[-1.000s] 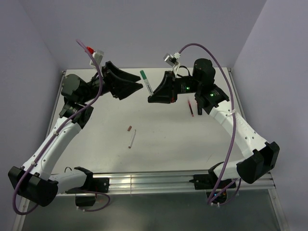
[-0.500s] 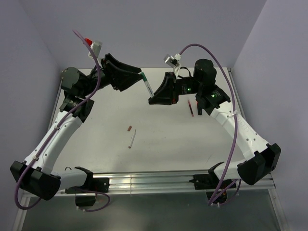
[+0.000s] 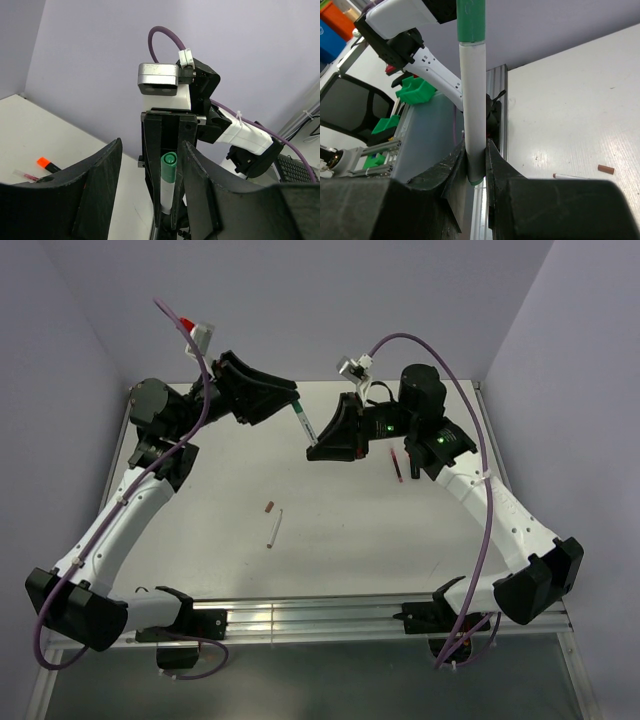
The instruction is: Insert the pens into the pen caps
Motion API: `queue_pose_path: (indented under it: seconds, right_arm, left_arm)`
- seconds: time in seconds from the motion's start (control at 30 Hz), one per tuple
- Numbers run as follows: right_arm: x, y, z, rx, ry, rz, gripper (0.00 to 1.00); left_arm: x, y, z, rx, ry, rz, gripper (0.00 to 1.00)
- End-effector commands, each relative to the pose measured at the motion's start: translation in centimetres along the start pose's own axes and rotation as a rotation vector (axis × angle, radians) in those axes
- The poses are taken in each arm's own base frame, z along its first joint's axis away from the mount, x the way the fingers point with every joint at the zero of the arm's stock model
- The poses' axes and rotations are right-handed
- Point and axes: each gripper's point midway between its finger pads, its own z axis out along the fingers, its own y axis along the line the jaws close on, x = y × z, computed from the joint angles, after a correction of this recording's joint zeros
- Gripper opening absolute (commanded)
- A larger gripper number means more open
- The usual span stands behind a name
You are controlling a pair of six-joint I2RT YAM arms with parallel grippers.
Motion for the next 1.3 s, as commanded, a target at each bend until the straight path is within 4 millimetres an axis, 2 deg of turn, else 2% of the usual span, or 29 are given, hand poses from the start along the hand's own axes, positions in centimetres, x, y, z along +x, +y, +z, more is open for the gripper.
queue_pose_path:
  seconds: [0.0,0.13,0.4,0.67,0.77,0.87,0.9,1.07,1.27]
  right_arm:
    - [-0.2,0.2,0.2,-0.003,-0.006,-0.032,0.00]
    - [-0.3,-0.1,0.3,-0.001,-0.004,-0.022,0.00]
    - [0.0,-1.0,0.6,0.014,0.003,-0.006,0.00]
    - [-0.4,-0.8,0.6,0.018,0.001,-0.013,0.00]
    - [-0.5,-0.6,0.5,0.019,-0.001,-0.019,0.00]
    - [-0.7,-0.3,0.3,0.021,-0.007,-0.033,0.00]
    - [-0.9,-0.1,0.3,0.020,-0.010,-0.042,0.00]
    - [-1.9,0.4,0.1,0.041,-0.031,-0.081,0.00]
    - [-3.2,-0.7,-0.2,0.138,-0.067,-0.108,0.00]
  left_arm:
    - [-1.6,-2.0,0.2,0.061,-0.028,0.039,0.55]
    - [-0.9,-1.8,0.2,0.062,-0.013,0.019,0.50]
    - [-0.6,-2.8,0.1,0.102,0.002,0.029,0.39]
    - [0.1,-2.6,0.2,0.099,0.021,0.014,0.35]
    - [0.3,-2.4,0.2,0.090,0.026,0.009,0.25]
    - [0.6,-2.0,0.1,0.075,0.028,0.002,0.10]
    - [0.6,-1.9,0.1,0.072,0.027,-0.002,0.00]
    - [1.6,-0.6,-0.2,0.021,0.022,-0.072,0.00]
    - [2.2,1.2,-0.4,-0.072,-0.008,-0.173,0.00]
